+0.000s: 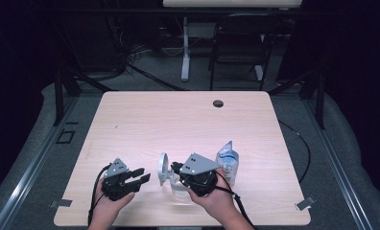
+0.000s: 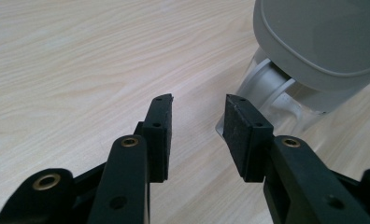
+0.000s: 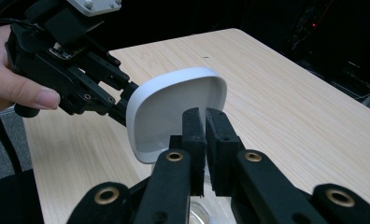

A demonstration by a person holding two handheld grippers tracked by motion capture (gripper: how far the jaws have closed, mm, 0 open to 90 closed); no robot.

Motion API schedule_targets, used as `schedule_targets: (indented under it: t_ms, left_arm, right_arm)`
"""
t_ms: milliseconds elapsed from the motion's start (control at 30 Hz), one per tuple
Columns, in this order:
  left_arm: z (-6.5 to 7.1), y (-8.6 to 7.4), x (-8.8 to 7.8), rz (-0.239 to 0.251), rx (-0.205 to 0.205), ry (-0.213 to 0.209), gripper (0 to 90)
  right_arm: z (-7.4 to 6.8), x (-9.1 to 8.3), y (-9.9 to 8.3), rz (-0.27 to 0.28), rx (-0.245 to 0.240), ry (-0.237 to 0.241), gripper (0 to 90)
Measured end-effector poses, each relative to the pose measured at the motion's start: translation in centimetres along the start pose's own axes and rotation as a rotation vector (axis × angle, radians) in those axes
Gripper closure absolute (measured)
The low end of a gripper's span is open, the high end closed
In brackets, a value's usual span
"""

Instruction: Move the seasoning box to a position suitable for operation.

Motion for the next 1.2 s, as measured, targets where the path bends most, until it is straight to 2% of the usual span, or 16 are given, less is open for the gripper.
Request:
schedule_targets:
  t_ms: [200,367,533,733,833,967,1200]
  left_arm:
    - [-0.2,-0.1,0.1,-0.001,-0.002,-0.008,60.8]
    - [0.0,-0.1,0.0,0.005,0.003,-0.006,59.7]
    - [-0.3,-0.2,-0.1,0.004,-0.010,-0.007,58.7]
    - [-0.5,-0.4,-0.7,0.003,0.013,0.038,58.4]
    - [-0.5,-0.4,-1.2,0.013,0.019,0.049,58.4]
    - [-0.7,-0.5,-1.3,0.021,0.008,0.041,58.4]
    - [-0.6,-0.4,-1.5,0.039,-0.008,0.019,58.4]
  right_arm:
    - [0.2,-0.2,-0.3,0.000,0.008,-0.006,83.3]
    - [0.5,-0.3,-0.8,0.003,0.017,-0.020,77.7]
    - [0.8,-0.5,-1.4,0.002,0.029,-0.027,71.0]
    - [1.0,-0.8,-2.4,0.005,0.043,-0.031,65.4]
    - [1.0,-1.0,-3.0,0.004,0.037,-0.051,61.4]
    - [1.0,-1.4,-3.4,0.020,0.038,-0.071,57.3]
    - [1.7,-1.6,-4.1,0.041,0.076,-0.095,52.2]
Point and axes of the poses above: each handheld gripper's, and its own axes: x roughly forward along the jaws, y roughly out of its top, z roughly to its right, the point moved 6 cm from there along x, roughly forward along the jaws, and after that the axes turned 14 degrees about -z, right-handed, at the moved point
